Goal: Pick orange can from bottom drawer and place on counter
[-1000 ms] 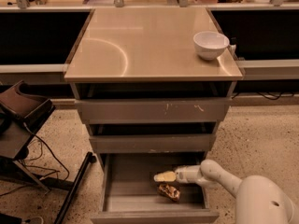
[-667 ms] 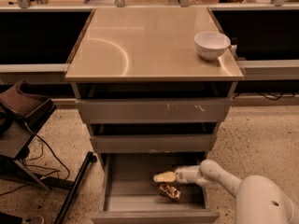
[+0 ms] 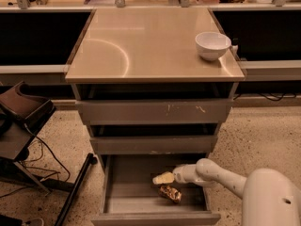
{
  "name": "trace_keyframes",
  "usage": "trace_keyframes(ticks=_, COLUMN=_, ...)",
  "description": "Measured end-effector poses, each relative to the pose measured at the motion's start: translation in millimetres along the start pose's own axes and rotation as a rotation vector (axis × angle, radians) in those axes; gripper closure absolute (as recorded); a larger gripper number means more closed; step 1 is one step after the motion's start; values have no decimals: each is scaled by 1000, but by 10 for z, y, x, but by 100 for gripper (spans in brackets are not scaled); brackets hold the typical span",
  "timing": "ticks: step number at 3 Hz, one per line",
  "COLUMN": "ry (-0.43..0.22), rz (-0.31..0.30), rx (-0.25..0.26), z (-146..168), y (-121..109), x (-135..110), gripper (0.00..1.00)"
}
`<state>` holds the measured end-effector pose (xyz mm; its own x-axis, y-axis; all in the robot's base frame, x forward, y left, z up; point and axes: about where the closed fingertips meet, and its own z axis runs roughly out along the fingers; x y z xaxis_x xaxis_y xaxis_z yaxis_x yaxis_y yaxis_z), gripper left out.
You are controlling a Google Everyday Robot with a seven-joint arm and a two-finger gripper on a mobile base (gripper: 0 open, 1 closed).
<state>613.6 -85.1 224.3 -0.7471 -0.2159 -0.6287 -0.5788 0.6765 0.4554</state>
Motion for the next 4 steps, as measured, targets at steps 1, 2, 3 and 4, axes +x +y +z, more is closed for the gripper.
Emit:
trace_keyframes(ticks=1, ry=30, rz=-62, rx=33, z=35, y=105, x=125, gripper=0)
trace_keyframes(ticks=2, ry=30, rz=-60, rx=46, z=43, y=79, x=124, gripper=0)
trace_keyframes(ticks=3, ry=21, rz=-37, rx=138, z=-257, y=-40, x=278, gripper=0)
trace_keyframes(ticks=4, ry=-4, rz=-71, rx=259, z=-723, y=-14, x=359, gripper=0)
